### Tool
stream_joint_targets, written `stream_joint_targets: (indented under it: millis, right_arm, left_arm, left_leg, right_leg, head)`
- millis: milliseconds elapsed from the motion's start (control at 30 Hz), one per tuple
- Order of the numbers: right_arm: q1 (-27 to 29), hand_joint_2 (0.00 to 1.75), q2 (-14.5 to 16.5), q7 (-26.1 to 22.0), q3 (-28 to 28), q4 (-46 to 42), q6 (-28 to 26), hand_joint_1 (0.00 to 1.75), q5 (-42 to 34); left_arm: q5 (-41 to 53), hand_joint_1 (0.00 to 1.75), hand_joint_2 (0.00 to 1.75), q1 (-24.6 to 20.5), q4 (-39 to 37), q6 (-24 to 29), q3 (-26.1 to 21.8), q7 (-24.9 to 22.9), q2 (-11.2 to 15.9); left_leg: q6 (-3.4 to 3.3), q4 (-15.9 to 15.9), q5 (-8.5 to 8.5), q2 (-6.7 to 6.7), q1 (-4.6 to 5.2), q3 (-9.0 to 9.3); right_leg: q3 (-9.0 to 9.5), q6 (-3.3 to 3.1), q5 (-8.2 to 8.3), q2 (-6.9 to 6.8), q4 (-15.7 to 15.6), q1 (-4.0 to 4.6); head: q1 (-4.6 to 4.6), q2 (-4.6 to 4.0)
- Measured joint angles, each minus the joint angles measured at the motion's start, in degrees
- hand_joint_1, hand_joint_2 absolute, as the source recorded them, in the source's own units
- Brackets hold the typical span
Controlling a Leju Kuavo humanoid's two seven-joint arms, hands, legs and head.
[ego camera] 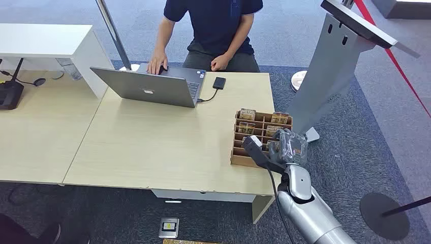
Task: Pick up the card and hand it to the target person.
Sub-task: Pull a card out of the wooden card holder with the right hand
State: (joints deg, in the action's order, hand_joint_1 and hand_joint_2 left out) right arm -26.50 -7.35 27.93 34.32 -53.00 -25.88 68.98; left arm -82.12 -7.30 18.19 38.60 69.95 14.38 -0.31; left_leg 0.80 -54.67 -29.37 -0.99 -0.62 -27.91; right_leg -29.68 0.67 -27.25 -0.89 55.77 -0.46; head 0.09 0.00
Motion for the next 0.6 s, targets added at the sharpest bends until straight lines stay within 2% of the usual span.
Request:
stream_joint_targets:
  millis: [400,600]
  right_arm:
    - [1.05,1.75,-0.77,0.19,0.02,-2.55,3.03,1.06,0.03]
    - [1.15,1.75,-0.80,0.32,0.07,-2.57,3.62,0.93,0.58]
  left_arm:
    - [0.30,0.00,0.00,-0.01,0.07,-0.22,0.11,0.11,0.00]
    - [0.58,0.00,0.00,-0.02,0.07,-0.28,0.32,-0.38,0.00]
  left_leg:
    - [0.00,0.00,0.00,0.00,0.00,0.00]
    - [0.00,0.00,0.00,0.00,0.00,0.00]
  right_leg:
    - [0.00,0.00,0.00,0.00,0.00,0.00]
    - [0.00,0.00,0.00,0.00,0.00,0.00]
  head:
    - [0.00,0.00]
    - [0.00,0.00]
